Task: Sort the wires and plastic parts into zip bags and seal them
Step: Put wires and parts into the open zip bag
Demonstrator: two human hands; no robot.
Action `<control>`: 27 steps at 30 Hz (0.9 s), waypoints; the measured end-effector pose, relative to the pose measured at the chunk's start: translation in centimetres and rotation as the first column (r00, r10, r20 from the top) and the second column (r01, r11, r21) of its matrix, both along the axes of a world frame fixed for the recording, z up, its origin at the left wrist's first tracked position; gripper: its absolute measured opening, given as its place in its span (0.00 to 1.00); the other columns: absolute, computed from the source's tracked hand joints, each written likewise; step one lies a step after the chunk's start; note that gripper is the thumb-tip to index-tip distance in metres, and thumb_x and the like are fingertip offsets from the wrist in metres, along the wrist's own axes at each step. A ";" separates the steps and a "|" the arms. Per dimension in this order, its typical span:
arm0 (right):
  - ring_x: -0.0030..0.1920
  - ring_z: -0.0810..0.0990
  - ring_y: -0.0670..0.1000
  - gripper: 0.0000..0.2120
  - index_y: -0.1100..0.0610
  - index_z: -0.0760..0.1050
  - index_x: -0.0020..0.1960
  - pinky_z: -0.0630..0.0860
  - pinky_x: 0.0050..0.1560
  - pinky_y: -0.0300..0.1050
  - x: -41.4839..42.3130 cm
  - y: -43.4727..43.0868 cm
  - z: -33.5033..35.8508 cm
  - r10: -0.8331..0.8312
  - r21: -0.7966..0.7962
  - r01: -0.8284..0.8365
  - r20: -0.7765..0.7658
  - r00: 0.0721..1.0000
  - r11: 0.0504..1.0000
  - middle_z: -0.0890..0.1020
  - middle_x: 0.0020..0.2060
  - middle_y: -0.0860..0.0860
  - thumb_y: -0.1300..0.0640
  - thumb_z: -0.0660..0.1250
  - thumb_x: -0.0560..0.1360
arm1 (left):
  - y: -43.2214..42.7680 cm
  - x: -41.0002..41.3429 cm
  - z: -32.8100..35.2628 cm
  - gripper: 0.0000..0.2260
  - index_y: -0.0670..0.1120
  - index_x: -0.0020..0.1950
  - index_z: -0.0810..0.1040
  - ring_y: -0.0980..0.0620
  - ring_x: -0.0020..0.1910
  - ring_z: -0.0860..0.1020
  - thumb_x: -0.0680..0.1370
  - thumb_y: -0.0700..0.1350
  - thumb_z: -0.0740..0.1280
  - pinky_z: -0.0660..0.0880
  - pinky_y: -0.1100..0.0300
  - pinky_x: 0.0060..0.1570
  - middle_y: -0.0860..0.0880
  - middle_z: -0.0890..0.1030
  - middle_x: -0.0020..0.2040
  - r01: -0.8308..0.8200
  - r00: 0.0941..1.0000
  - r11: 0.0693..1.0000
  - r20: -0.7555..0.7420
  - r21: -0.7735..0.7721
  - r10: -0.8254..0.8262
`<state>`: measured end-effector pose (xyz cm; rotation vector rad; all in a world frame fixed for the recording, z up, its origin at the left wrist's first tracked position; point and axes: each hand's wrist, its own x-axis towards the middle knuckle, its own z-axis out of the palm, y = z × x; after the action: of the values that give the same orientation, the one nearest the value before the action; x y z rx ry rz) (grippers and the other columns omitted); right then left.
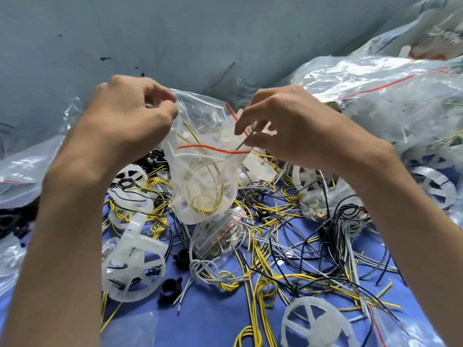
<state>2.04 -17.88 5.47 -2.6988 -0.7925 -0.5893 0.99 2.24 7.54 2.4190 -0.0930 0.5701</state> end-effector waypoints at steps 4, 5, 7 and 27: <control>0.42 0.79 0.51 0.08 0.52 0.83 0.47 0.76 0.47 0.49 -0.2 0.5 0.0 -0.002 0.170 -0.011 0.080 0.997 0.985 0.82 0.41 0.50 0.62 0.68 0.72 | -0.5 0.0 -0.1 0.17 0.53 0.47 0.81 0.53 0.46 0.79 0.64 0.53 0.58 0.71 0.61 0.50 0.55 0.81 0.43 0.023 1.000 0.999 0.017 0.025 -0.023; 0.42 0.79 0.51 0.08 0.51 0.83 0.46 0.76 0.46 0.50 -0.4 0.8 0.1 0.008 0.211 -0.030 0.106 0.994 0.977 0.82 0.41 0.49 0.62 0.68 0.72 | -0.6 0.0 -0.1 0.16 0.52 0.48 0.81 0.53 0.46 0.79 0.65 0.53 0.60 0.69 0.62 0.48 0.57 0.80 0.41 0.028 0.999 0.999 0.021 0.036 -0.029; 0.41 0.80 0.50 0.09 0.50 0.83 0.47 0.77 0.44 0.51 -0.8 1.5 -0.1 0.033 0.246 -0.065 0.132 0.991 0.967 0.82 0.39 0.45 0.61 0.69 0.71 | -1.1 0.1 -0.2 0.11 0.51 0.50 0.82 0.52 0.44 0.78 0.71 0.50 0.65 0.67 0.64 0.46 0.59 0.78 0.39 0.040 0.999 0.998 0.034 0.056 -0.042; 0.41 0.78 0.58 0.14 0.58 0.76 0.44 0.75 0.40 0.48 0.6 0.5 -1.1 -0.186 0.150 0.203 -0.121 0.975 0.968 0.82 0.39 0.57 0.50 0.58 0.78 | -0.2 0.6 -0.4 0.12 0.57 0.42 0.80 0.56 0.42 0.78 0.64 0.53 0.59 0.69 0.66 0.43 0.57 0.81 0.42 0.109 0.993 0.994 0.042 0.034 -0.110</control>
<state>2.59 -17.42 4.39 -2.6486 -0.4356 -0.5227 1.56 1.99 7.11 2.4152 -0.2532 0.5753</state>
